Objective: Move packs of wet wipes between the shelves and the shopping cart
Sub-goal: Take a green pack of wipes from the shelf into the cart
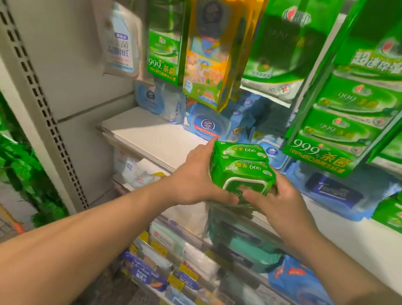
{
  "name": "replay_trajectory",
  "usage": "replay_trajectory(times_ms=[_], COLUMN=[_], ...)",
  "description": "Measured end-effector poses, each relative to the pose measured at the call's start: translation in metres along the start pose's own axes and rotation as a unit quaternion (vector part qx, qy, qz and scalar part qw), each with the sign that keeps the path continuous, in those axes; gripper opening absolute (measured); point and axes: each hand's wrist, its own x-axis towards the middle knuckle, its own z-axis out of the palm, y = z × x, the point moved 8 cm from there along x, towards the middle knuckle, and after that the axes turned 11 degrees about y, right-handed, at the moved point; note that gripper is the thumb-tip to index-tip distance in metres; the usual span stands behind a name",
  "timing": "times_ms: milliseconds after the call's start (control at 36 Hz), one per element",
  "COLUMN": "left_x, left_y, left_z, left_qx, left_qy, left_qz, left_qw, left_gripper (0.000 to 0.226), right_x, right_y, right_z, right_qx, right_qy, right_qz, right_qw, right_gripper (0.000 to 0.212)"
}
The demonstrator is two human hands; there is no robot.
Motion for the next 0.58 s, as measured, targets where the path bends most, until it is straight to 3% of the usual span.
replay_trajectory(times_ms=[83,167,222,333,417,528,583], left_x=[-0.021,-0.047,-0.062,-0.09,-0.116,-0.158,-0.183], left_y=[-0.011,-0.015,-0.018,-0.029,-0.038,-0.047,-0.052], left_z=[-0.032,-0.066,-0.089,-0.144,-0.181,-0.229,-0.256], left_qx=[-0.036,-0.11,-0.134,-0.134,-0.165,-0.215,-0.235], left_qy=[0.063,0.095,0.106,0.144,0.168,0.181,0.188], left_qz=[-0.018,-0.051,-0.068,-0.09,-0.101,-0.104,-0.108], left_qw=[0.997,0.988,0.983,0.976,0.967,0.954,0.948], left_gripper=[0.107,0.121,0.112,0.113,0.117,0.112,0.108], right_x=[-0.005,-0.014,-0.022,-0.038,-0.048,-0.073,-0.096], right_y=[-0.01,-0.033,-0.051,-0.083,-0.094,-0.097,-0.106], right_z=[0.027,0.06,0.08,0.124,0.165,0.24,0.282], right_qx=[0.034,0.025,-0.02,-0.068,-0.04,0.076,0.13], right_qy=[-0.05,-0.085,-0.09,-0.094,-0.122,-0.273,-0.343], right_qz=[-0.008,-0.051,-0.098,-0.168,-0.159,-0.076,-0.036], right_qw=[0.998,0.995,0.991,0.979,0.979,0.956,0.93], right_gripper=[0.053,0.044,0.037,0.047,0.075,0.135,0.139])
